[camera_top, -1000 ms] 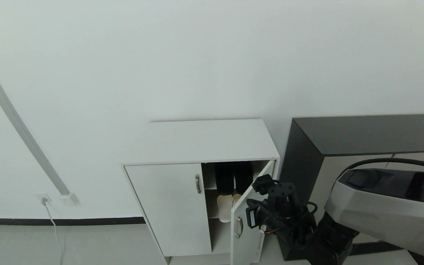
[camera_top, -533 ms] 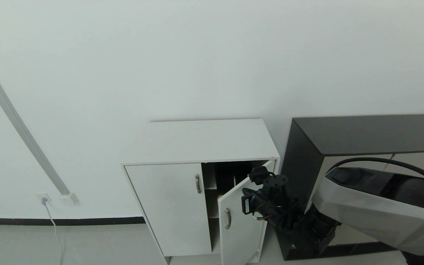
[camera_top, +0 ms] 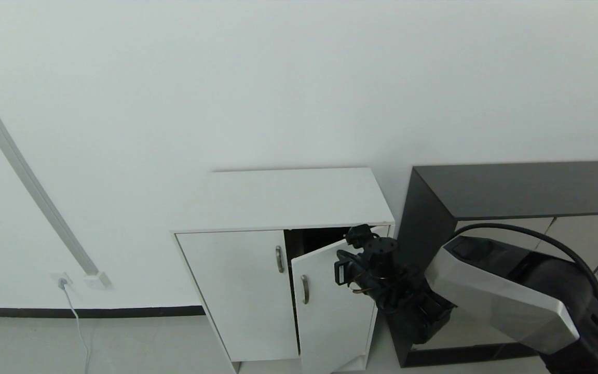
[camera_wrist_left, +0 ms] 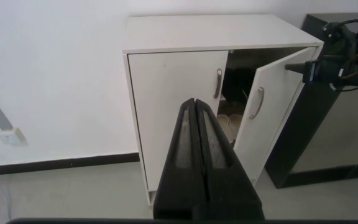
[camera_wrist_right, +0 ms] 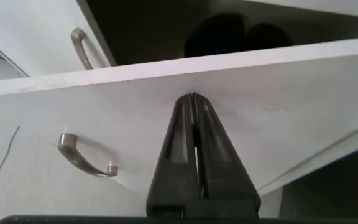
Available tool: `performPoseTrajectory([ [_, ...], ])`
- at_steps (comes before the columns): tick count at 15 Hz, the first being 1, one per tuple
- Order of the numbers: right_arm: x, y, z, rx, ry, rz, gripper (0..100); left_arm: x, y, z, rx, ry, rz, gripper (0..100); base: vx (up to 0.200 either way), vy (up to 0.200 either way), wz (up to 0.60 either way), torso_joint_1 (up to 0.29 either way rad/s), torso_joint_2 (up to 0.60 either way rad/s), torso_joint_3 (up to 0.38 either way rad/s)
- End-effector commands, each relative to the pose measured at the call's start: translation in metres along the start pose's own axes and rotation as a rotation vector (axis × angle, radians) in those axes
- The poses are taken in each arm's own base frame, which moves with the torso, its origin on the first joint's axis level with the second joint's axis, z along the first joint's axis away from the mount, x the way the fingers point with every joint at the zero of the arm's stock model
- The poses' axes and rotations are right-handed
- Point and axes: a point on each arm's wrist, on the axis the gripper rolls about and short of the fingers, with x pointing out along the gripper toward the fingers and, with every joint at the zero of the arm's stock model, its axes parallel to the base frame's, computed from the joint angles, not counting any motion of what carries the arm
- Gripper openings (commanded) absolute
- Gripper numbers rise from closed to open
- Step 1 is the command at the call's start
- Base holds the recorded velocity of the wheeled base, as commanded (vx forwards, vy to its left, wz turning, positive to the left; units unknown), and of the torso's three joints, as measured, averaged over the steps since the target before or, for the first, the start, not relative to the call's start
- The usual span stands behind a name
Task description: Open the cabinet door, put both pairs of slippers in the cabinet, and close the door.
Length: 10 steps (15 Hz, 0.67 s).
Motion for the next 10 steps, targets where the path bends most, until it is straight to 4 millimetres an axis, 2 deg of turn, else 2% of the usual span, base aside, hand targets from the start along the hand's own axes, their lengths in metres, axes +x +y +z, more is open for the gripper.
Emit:
performPoseTrajectory([
  [1, 0.009, -0.004, -0.008, 0.0, 0.006, -0.01, 0, 0.0, 0.0, 0.0, -0.001, 0.0, 0.001, 0, 0.0, 0.0, 0.0, 0.0, 0.0, 0.0],
  [10, 0.034, -0.011, -0.006, 0.005, 0.004, -0.031, 0, 0.0, 0.0, 0.0, 0.001, 0.001, -0.002, 0, 0.0, 0.0, 0.0, 0.0, 0.0, 0.0],
])
